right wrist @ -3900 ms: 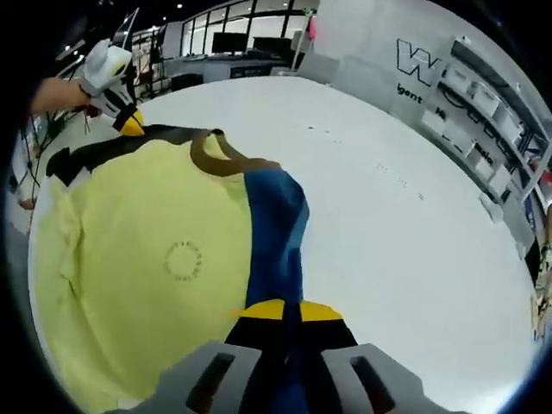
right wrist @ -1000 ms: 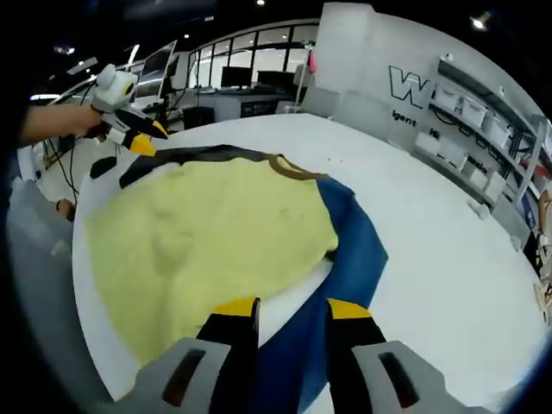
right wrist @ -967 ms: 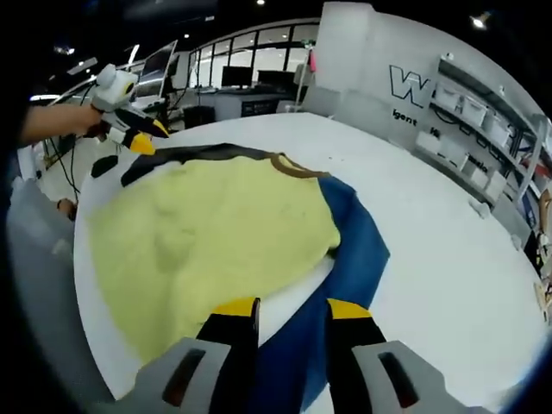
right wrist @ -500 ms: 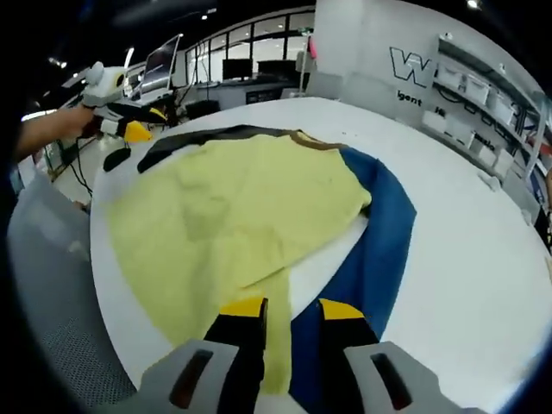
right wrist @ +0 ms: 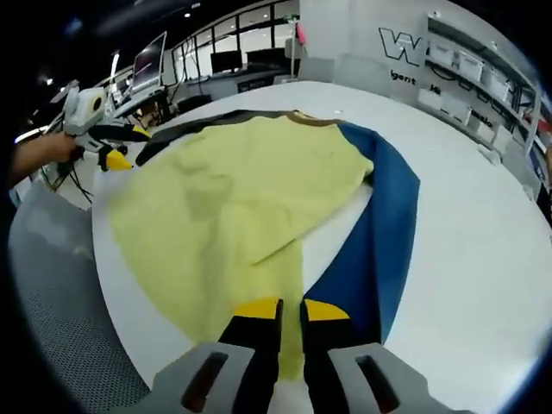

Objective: Fold the garment on the visible template until the final outline fits inside the template.

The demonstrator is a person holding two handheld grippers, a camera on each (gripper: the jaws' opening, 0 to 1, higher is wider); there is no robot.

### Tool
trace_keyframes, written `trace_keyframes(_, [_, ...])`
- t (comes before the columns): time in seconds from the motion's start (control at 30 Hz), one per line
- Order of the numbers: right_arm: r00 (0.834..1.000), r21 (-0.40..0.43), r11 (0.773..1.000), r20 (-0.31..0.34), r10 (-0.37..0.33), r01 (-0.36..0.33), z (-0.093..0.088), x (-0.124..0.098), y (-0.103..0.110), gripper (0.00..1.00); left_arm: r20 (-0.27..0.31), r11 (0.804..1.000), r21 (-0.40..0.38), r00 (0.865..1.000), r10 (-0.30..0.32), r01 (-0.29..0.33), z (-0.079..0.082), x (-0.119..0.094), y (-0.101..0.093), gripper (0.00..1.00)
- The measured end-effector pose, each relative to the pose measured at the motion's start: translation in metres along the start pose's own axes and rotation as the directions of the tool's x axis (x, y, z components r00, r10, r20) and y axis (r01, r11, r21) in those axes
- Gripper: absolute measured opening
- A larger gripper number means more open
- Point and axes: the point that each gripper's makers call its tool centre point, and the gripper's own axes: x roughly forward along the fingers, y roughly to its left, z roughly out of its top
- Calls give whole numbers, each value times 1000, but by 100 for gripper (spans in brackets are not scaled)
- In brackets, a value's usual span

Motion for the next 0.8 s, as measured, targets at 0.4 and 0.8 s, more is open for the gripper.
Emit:
trace_keyframes(0.4, [1000, -10, 1000, -2, 12, -12, 5, -23, 14, 0, -49, 996, 55, 997, -66, 69, -20, 4, -24, 41])
trace_keyframes(0.8, [999, 18, 999, -16, 45, -45, -12, -37, 32, 0, -92, 995, 45, 993, -80, 84, -35, 7, -26, 41])
